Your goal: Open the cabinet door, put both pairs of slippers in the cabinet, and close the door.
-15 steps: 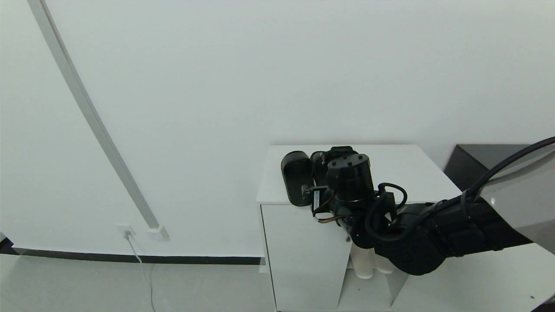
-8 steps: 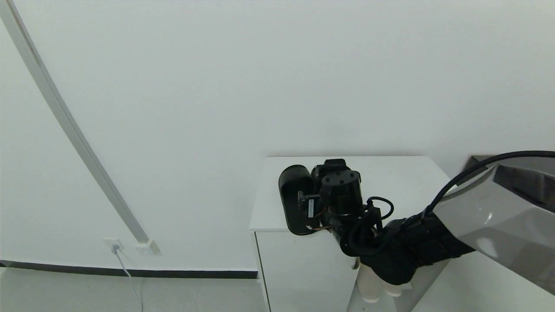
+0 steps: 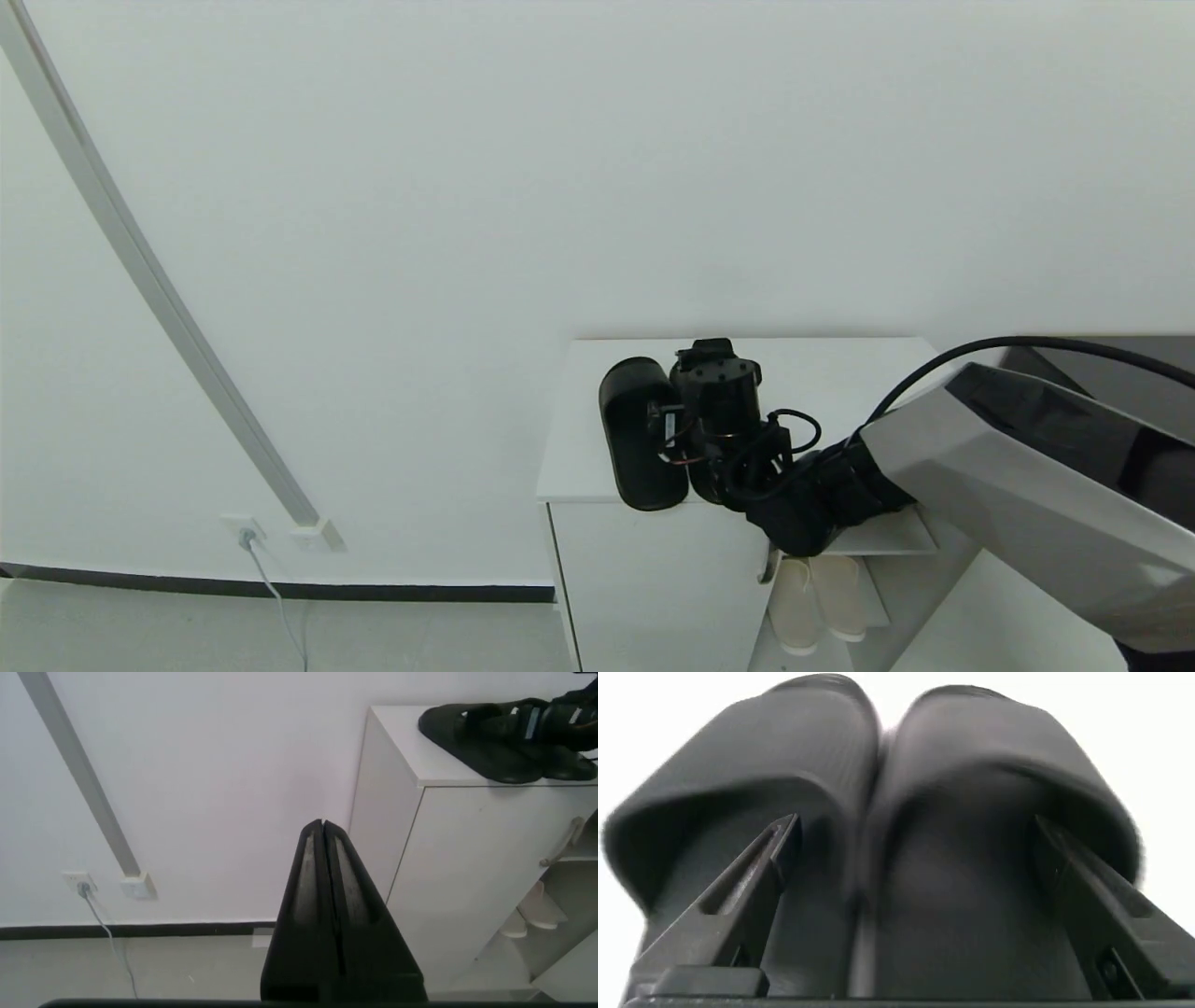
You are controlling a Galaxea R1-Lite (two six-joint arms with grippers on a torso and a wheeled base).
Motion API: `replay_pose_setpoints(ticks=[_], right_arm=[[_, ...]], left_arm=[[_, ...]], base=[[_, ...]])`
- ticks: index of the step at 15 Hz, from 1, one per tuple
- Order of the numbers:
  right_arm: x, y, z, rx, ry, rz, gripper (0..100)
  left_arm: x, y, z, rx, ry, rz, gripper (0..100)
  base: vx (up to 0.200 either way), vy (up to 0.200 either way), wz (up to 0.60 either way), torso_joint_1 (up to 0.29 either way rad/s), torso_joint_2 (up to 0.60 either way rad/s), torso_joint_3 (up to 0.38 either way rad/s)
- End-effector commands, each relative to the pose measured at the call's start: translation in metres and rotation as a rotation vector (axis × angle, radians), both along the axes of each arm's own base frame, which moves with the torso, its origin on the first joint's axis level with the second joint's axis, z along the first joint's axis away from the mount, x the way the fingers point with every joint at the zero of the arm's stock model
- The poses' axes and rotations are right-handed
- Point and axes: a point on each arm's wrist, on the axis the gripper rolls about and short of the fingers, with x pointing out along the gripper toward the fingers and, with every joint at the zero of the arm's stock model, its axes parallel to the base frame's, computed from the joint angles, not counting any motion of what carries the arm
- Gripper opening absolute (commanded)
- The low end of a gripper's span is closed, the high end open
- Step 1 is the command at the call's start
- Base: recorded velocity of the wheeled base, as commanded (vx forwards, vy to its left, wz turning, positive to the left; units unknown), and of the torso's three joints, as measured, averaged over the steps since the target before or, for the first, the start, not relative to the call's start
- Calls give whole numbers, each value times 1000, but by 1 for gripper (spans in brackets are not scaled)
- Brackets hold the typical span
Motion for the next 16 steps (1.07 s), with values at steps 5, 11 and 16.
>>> replay_pose_setpoints(ticks=[5,11,16], right_arm=[[22,10,-4,-16,-13,-7,100],[26,12,-6,-15,-5,13,0],[19,8,20,7,-34,12,0]], left_arm=[[0,0,0,-3,2,1,0],[0,0,0,-3,2,1,0],[0,0,0,-1,2,0,0]], base=[[0,0,0,0,0,0],[0,0,0,0,0,0],[0,0,0,0,0,0]])
